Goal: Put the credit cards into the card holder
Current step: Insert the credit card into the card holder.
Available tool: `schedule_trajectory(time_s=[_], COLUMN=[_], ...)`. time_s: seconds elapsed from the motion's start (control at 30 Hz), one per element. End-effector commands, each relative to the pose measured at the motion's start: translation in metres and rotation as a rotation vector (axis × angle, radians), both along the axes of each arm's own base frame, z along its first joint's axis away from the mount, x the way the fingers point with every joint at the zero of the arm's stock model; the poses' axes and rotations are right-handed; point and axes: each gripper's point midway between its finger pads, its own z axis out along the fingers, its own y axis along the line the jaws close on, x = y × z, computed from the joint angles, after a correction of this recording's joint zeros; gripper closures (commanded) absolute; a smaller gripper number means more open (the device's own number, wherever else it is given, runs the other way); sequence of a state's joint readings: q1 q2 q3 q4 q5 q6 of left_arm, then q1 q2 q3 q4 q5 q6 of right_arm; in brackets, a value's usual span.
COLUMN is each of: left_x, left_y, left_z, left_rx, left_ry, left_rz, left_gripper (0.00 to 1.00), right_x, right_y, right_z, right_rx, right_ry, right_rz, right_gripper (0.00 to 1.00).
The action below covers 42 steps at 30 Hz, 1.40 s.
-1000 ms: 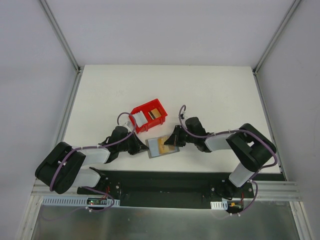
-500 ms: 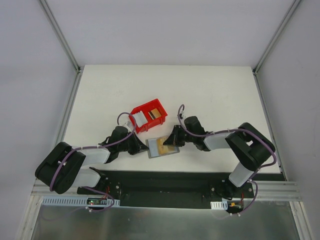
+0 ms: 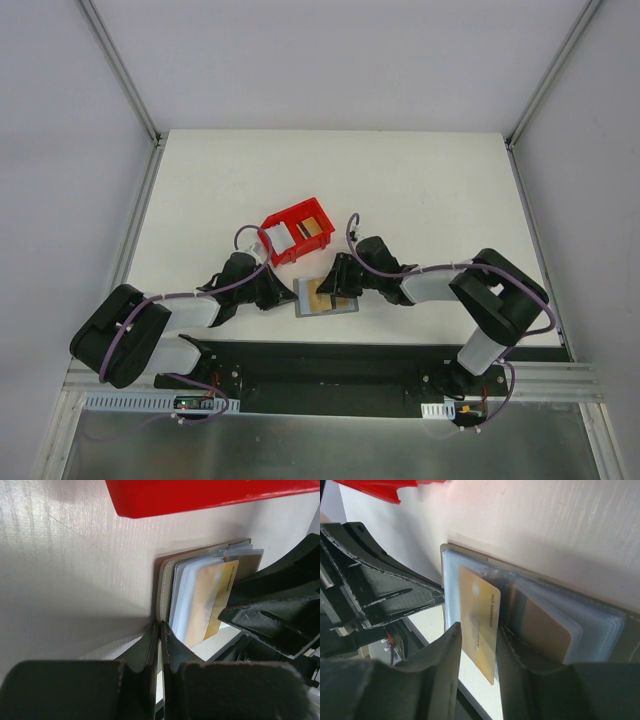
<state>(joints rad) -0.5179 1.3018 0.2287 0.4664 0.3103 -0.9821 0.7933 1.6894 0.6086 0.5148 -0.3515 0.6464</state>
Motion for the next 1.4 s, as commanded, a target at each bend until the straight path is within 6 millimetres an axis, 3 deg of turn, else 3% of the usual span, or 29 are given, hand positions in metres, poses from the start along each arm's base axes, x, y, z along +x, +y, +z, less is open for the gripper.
schedule_trajectory(time_s=[0.0, 0.17, 0.57, 0.83, 0.97, 1.1, 1.23, 1.37], left_x=[-0.028, -0.028, -0.025, -0.024, -0.026, -0.021, -0.015, -0.013], left_y=[0.022, 0.021, 0.019, 0.018, 0.019, 0.020, 0.019, 0.014], left_z=[-0.033, -0.032, -0.028, -0.024, -0.018, -0.002, 0.018, 0.031], left_rx=[0.115, 0.114, 0.097, 0.087, 0.087, 0.092, 0.091, 0.066], left_ry=[0.107, 0.105, 0.092, 0.084, 0.074, 0.027, -0.028, -0.048], left_rz=[0.008, 0.002, 0.006, 0.009, 0.004, 0.002, -0.018, -0.031], left_gripper=[1.00, 1.00, 1.00, 1.00, 1.00, 1.00, 1.00, 1.00], right_x=[0.000, -0.004, -0.024, -0.026, -0.015, -0.003, 0.005, 0.005], right_y=[-0.025, -0.024, 0.028, 0.036, 0.012, -0.032, -0.076, -0.083], right_z=[-0.003, 0.002, 0.015, 0.020, 0.039, 0.052, 0.052, 0.045], right_rx=[-0.148, -0.170, -0.113, -0.131, -0.219, -0.387, -0.561, -0.606], right_ry=[-0.041, -0.041, -0.013, -0.028, -0.136, -0.226, -0.258, -0.248], right_rz=[-0.023, 0.019, 0.156, 0.206, 0.162, 0.058, -0.053, -0.056], right_gripper=[0.58, 0.53, 0.55, 0.58, 0.54, 0.49, 0.44, 0.39])
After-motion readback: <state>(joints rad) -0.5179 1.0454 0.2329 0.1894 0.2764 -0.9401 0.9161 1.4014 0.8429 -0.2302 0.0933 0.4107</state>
